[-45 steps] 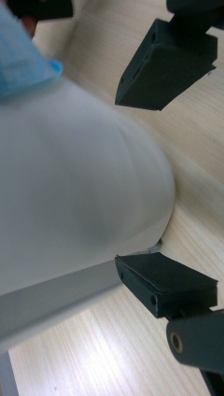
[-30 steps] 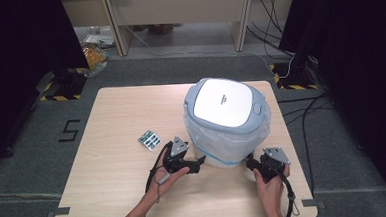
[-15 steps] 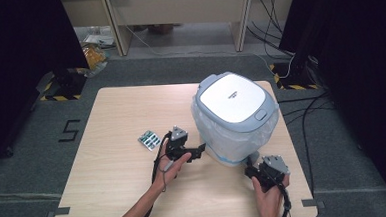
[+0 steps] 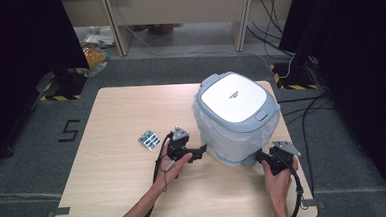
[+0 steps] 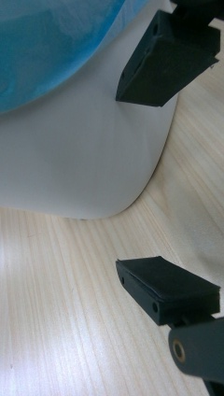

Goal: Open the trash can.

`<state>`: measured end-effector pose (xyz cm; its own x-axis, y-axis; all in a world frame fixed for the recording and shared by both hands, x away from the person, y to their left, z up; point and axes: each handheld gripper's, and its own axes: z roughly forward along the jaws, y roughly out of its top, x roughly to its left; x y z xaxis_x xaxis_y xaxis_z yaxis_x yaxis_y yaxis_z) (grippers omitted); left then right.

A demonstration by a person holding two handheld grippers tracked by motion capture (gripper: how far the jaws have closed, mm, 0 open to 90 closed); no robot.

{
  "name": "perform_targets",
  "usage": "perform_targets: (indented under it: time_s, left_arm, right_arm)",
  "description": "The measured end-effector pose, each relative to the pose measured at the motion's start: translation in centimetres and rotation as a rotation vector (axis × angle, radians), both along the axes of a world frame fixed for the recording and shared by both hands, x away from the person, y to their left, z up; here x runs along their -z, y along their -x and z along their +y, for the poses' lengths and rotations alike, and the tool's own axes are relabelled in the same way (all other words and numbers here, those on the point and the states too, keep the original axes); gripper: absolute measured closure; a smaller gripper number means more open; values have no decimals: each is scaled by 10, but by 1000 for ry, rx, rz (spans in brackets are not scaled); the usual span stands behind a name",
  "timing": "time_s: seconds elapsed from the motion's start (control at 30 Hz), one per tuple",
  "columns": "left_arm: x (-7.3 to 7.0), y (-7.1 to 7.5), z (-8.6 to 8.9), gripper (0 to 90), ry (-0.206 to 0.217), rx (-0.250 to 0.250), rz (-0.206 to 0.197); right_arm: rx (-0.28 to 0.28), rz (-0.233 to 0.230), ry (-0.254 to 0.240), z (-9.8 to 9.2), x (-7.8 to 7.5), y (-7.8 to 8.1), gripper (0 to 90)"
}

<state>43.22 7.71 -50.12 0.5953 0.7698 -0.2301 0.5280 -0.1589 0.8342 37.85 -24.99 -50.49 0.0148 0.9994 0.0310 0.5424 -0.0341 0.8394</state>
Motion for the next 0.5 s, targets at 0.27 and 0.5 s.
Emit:
perform_targets:
  time_s: [0.27, 0.5]
  left_arm:
    - [1, -2, -1, 153, 9, -10, 2]
    - [1, -3, -1, 151, 7, -9, 2]
  right_arm:
    - [-24, 12, -18, 5, -2, 13, 223]
    - [19, 13, -28, -6, 1, 3, 237]
